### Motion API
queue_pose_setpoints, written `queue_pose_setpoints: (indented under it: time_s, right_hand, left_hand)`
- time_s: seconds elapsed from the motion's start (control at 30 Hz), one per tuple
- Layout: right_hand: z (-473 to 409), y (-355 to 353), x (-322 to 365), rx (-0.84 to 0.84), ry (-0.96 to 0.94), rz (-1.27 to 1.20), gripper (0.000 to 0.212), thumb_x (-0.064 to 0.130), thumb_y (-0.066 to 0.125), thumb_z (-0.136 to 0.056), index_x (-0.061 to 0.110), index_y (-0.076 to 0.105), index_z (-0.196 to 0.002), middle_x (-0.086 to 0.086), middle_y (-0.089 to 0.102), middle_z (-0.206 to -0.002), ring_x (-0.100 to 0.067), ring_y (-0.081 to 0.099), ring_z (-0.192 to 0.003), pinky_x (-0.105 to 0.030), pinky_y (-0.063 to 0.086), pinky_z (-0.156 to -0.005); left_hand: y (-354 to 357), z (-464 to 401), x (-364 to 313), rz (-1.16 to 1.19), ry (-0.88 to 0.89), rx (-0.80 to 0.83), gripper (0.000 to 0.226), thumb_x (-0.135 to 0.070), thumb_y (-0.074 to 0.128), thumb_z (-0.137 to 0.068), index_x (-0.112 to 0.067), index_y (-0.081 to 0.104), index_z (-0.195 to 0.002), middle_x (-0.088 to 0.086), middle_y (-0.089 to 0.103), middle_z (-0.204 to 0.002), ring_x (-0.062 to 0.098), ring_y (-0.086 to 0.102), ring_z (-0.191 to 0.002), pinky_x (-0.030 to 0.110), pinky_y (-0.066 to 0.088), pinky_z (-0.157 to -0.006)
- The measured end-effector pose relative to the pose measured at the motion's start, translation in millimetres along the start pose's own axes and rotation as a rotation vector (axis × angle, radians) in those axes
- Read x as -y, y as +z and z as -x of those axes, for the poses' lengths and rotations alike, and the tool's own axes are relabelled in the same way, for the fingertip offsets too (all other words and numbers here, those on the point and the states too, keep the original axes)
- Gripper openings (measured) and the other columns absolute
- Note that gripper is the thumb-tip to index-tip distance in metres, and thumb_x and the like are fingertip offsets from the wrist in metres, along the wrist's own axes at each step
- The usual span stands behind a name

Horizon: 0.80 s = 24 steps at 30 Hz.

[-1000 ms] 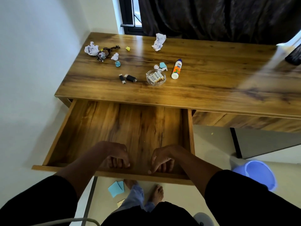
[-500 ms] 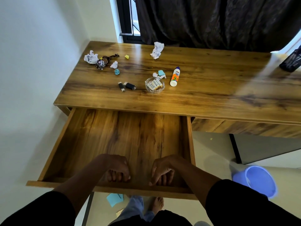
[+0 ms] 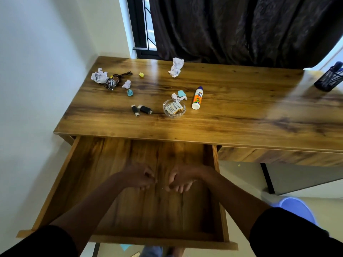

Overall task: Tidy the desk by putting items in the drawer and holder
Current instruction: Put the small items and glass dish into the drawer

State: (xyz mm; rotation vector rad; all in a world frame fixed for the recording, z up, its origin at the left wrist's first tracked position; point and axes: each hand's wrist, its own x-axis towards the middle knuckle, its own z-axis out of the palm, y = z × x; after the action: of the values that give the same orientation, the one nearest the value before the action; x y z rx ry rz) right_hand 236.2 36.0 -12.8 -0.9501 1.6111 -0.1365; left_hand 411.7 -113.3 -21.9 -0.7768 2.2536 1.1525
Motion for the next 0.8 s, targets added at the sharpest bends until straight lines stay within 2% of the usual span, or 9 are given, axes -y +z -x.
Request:
queue_pose_setpoints:
  time_s: [0.1,0.2,0.27,0.37,0.47,0.53,0.6,0.7,0.8]
  right_hand:
    - [5.3,-40.3,18.1,-0.243,-0.151,-0.036,0.020,0.032,0.078,-0.089,0.016,0.077,-0.102,-0.006,0.077,-0.095,-0.015,0.074,-0.085,-0.033,0.060,-0.072]
    - [3.8,-78.2,31.9,-0.528,-0.243,-0.088,0.017,0.032,0.084,-0.082,0.020,0.077,-0.092,0.005,0.073,-0.076,-0.010,0.069,-0.072,-0.028,0.054,-0.061]
    - [-1.5,-101.9,39.0,-0.733,-0.220,-0.043,0.022,0.036,0.084,-0.080,0.026,0.075,-0.096,0.012,0.070,-0.085,-0.011,0.067,-0.083,-0.025,0.051,-0.067]
    - [-14.6,-130.6,41.6,-0.941,-0.122,0.095,0.041,0.043,0.081,-0.079,0.030,0.068,-0.115,0.005,0.067,-0.112,-0.016,0.063,-0.103,-0.032,0.054,-0.085]
    - [-36.3,-150.7,38.0,-0.996,-0.076,0.172,0.071,0.046,0.079,-0.076,0.024,0.054,-0.138,-0.004,0.059,-0.130,-0.024,0.056,-0.119,-0.037,0.051,-0.098]
    - [-52.4,-160.3,33.8,-1.006,-0.043,0.174,0.090,0.058,0.073,-0.068,0.023,0.044,-0.145,-0.005,0.055,-0.135,-0.027,0.052,-0.124,-0.041,0.049,-0.102]
    - [-64.8,-166.9,30.6,-1.013,-0.016,0.172,0.100,0.065,0.068,-0.062,0.023,0.037,-0.147,-0.004,0.052,-0.137,-0.028,0.050,-0.126,-0.043,0.048,-0.102]
    - [-70.8,-171.4,31.6,-1.009,-0.048,0.120,0.107,0.051,0.082,-0.069,0.016,0.027,-0.153,-0.010,0.046,-0.144,-0.030,0.045,-0.130,-0.046,0.047,-0.104]
    - [-80.9,-178.6,28.2,-1.017,-0.074,0.106,0.117,0.043,0.088,-0.069,0.015,0.017,-0.158,-0.014,0.039,-0.151,-0.033,0.041,-0.137,-0.047,0.046,-0.107]
  left_hand:
    - [-27.0,-8.1,-22.5,-0.017,0.101,-0.244,0.011,-0.035,0.067,-0.091,-0.032,0.078,-0.093,-0.012,0.075,-0.077,0.003,0.071,-0.068,0.030,0.061,-0.065]
    - [-50.7,-17.1,-44.1,0.045,0.171,-0.445,0.011,-0.028,0.065,-0.095,-0.032,0.075,-0.099,-0.018,0.071,-0.090,0.000,0.067,-0.080,0.027,0.054,-0.072]
    - [-65.5,-30.0,-53.0,0.148,0.187,-0.510,0.011,-0.027,0.066,-0.095,-0.030,0.070,-0.105,-0.016,0.071,-0.097,0.004,0.066,-0.090,0.028,0.052,-0.076]
    - [-83.9,-48.7,-63.6,0.256,0.166,-0.551,0.029,-0.029,0.067,-0.095,-0.026,0.062,-0.123,-0.012,0.068,-0.112,0.006,0.062,-0.099,0.026,0.049,-0.075]
    - [-99.5,-68.9,-77.1,0.360,0.178,-0.568,0.034,-0.026,0.066,-0.095,-0.024,0.061,-0.129,-0.009,0.066,-0.119,0.011,0.062,-0.103,0.035,0.054,-0.083]
    - [-107.0,-81.9,-86.9,0.392,0.183,-0.560,0.028,-0.021,0.064,-0.096,-0.020,0.062,-0.123,-0.009,0.068,-0.117,0.009,0.062,-0.097,0.029,0.051,-0.076]
    - [-114.6,-97.1,-93.7,0.461,0.173,-0.553,0.034,-0.022,0.064,-0.094,-0.017,0.060,-0.128,-0.006,0.068,-0.122,0.011,0.064,-0.097,0.028,0.047,-0.070]
    - [-125.3,-115.0,-99.4,0.553,0.146,-0.525,0.026,-0.025,0.066,-0.092,-0.015,0.060,-0.115,0.001,0.069,-0.103,0.019,0.066,-0.091,0.034,0.048,-0.071]
    - [-135.0,-131.9,-103.8,0.713,0.181,-0.504,0.017,-0.028,0.062,-0.097,-0.013,0.060,-0.103,0.004,0.066,-0.089,0.022,0.064,-0.082,0.047,0.055,-0.084]
